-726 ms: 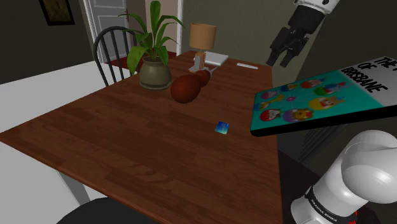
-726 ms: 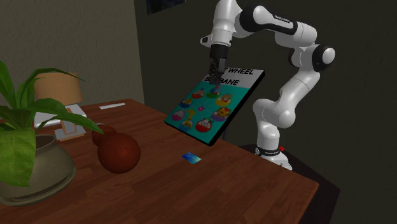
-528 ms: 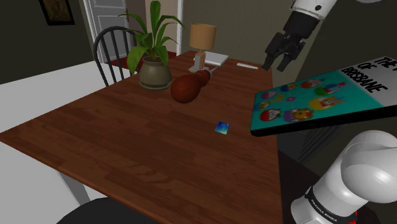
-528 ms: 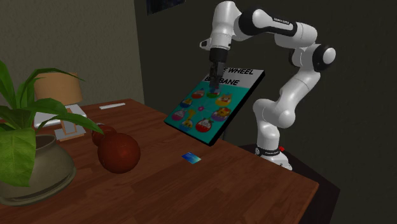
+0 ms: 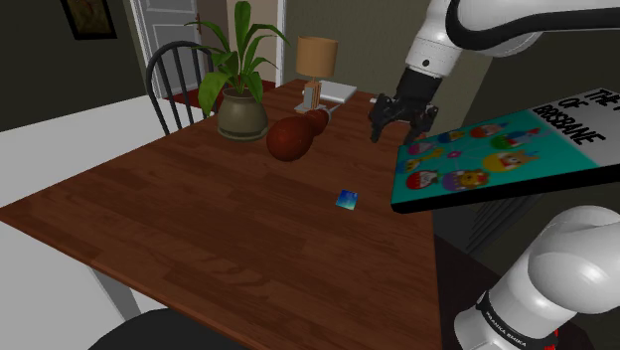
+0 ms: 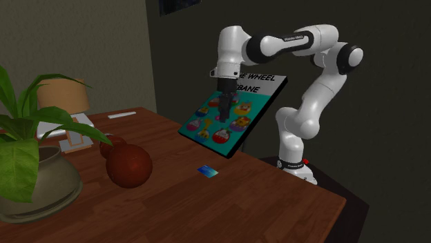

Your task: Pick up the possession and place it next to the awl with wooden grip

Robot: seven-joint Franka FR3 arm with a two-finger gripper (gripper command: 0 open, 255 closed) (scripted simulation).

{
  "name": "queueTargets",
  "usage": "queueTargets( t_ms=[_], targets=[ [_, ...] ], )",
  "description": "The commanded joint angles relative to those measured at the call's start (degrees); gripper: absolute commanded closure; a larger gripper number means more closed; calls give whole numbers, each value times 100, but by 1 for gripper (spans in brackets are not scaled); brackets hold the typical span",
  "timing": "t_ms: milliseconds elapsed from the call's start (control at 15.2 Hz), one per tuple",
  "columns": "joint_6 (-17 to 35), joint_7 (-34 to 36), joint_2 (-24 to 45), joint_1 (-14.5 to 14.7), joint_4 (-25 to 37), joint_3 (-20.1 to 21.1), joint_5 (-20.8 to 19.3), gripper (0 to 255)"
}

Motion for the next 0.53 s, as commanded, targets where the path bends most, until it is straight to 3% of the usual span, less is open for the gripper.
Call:
queueTargets(
  t_ms=[0, 462],
  targets=[
    [259, 549, 227, -88, -132, 221, 120, 0],
    [1282, 2241, 1392, -411, -357, 847, 425, 0]
  ],
)
